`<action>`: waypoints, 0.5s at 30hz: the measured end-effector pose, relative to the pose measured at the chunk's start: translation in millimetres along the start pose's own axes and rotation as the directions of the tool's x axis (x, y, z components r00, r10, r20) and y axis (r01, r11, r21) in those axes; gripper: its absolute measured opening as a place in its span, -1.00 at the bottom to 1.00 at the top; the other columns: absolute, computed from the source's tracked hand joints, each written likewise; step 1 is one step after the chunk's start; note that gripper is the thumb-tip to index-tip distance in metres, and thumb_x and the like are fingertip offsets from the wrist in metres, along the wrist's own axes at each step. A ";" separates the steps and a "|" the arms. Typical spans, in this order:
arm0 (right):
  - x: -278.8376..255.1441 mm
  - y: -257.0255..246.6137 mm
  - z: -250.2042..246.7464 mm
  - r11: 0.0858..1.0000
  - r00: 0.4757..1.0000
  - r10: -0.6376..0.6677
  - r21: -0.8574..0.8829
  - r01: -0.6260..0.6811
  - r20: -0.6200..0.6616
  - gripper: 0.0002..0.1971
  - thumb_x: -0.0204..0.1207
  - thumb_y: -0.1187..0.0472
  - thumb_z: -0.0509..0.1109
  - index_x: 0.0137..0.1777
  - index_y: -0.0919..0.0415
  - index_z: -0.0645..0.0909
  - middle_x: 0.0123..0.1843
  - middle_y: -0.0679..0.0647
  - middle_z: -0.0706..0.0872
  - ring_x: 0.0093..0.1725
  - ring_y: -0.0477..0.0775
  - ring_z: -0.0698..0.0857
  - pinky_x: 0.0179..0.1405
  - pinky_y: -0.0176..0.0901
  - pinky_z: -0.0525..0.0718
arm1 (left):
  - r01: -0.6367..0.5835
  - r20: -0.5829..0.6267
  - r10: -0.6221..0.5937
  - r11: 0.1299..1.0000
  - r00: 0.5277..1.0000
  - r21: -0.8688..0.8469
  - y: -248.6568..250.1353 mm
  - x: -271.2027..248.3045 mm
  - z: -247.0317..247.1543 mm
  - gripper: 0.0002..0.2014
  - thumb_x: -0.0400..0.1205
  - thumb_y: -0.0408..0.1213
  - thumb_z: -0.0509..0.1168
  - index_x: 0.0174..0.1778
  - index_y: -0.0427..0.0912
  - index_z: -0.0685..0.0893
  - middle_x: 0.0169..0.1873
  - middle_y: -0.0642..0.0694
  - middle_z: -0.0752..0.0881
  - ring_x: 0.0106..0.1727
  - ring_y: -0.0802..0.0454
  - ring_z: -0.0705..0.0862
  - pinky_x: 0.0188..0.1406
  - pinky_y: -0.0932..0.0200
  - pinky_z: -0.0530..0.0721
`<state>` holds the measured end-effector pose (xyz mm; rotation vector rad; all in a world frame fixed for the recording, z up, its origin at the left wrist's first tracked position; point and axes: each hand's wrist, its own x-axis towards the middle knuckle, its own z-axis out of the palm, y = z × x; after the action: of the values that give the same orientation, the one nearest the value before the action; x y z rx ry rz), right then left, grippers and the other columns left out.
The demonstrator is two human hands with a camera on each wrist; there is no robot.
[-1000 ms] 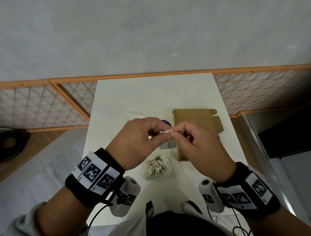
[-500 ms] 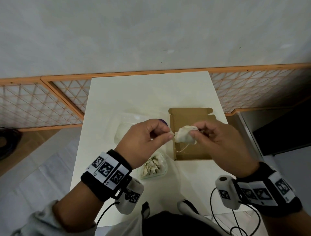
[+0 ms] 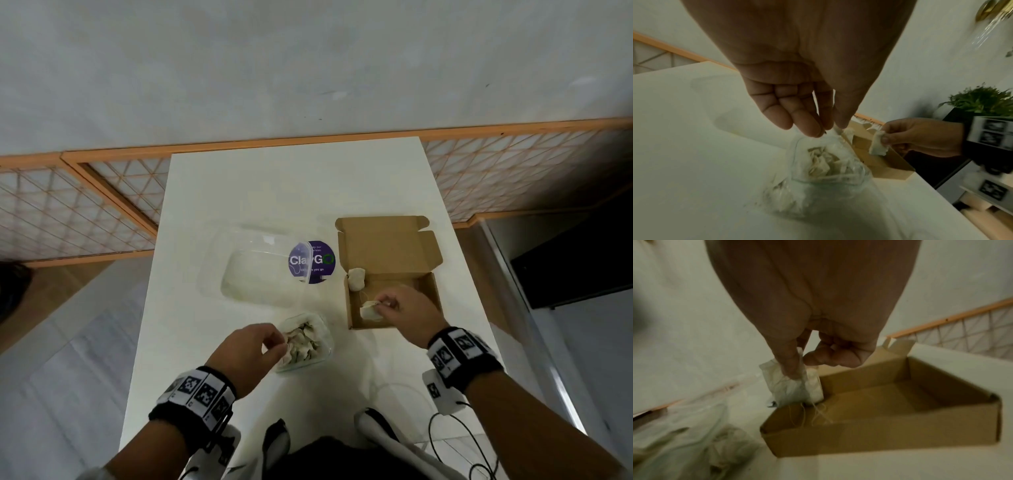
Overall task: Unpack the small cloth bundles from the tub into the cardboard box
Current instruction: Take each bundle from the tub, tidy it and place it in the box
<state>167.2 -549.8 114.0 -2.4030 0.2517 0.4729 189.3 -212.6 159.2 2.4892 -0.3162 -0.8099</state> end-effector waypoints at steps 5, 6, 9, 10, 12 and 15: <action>38.4 3.5 19.7 0.989 0.990 0.122 0.077 -0.127 0.064 -0.89 0.71 0.01 0.42 -0.04 -0.05 0.70 -0.15 -0.05 0.76 -0.10 0.01 0.72 -0.10 -0.11 0.68 | 0.044 0.009 -0.044 0.999 0.999 0.005 -9.0 0.8 8.1 -0.93 0.72 0.03 0.37 0.00 0.19 0.71 -0.13 0.21 0.74 -0.15 0.30 0.66 -0.14 0.43 0.50; 44.5 4.5 21.3 0.985 0.988 0.141 0.087 -0.146 0.066 -0.89 0.71 0.01 0.43 -0.05 -0.06 0.69 -0.14 -0.04 0.77 -0.10 0.03 0.72 -0.06 -0.06 0.70 | 0.057 0.010 -0.057 0.998 0.998 -0.005 -10.3 0.8 8.0 -0.92 0.72 0.04 0.37 0.02 0.17 0.72 -0.13 0.21 0.75 -0.15 0.29 0.67 -0.13 0.41 0.53; 58.4 4.8 24.6 0.973 0.982 0.181 0.137 -0.187 0.059 -0.87 0.72 0.01 0.42 -0.04 -0.01 0.73 -0.14 0.01 0.78 -0.14 0.03 0.70 -0.16 -0.11 0.67 | 0.083 0.004 -0.083 0.996 0.997 -0.022 -14.1 1.5 6.1 -0.91 0.72 0.04 0.38 0.03 0.16 0.73 -0.14 0.21 0.77 -0.16 0.28 0.70 -0.12 0.40 0.56; 61.0 3.4 24.9 0.969 0.980 0.191 0.147 -0.197 0.050 -0.86 0.73 0.01 0.41 -0.03 0.00 0.73 -0.14 0.00 0.78 -0.16 0.00 0.68 -0.22 -0.17 0.60 | 0.088 0.002 -0.088 0.996 0.996 -0.024 -15.6 2.4 5.5 -0.92 0.72 0.04 0.38 0.02 0.17 0.73 -0.14 0.21 0.77 -0.16 0.28 0.70 -0.13 0.41 0.55; 64.9 0.6 26.3 0.964 0.977 0.213 0.154 -0.215 0.028 -0.87 0.74 0.01 0.40 0.02 -0.02 0.73 -0.12 -0.04 0.77 -0.14 -0.04 0.68 -0.24 -0.24 0.52 | 0.096 -0.001 -0.096 0.995 0.995 -0.024 -18.7 4.1 4.8 -0.92 0.71 0.03 0.38 0.01 0.16 0.73 -0.14 0.21 0.76 -0.17 0.28 0.69 -0.16 0.43 0.52; 69.7 1.2 31.4 0.954 0.974 0.227 0.198 -0.223 0.004 -0.86 0.74 -0.01 0.40 0.12 -0.01 0.73 -0.01 -0.06 0.78 -0.03 -0.04 0.70 -0.19 -0.26 0.55 | 0.105 -0.001 -0.106 0.994 0.994 -0.032 -21.3 6.7 5.3 -0.92 0.71 0.04 0.39 0.00 0.16 0.73 -0.16 0.21 0.76 -0.18 0.28 0.69 -0.19 0.43 0.50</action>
<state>222.3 -534.3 63.2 -2.1952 0.5601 0.5030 192.8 -199.0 141.1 2.4939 -0.1705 -0.8471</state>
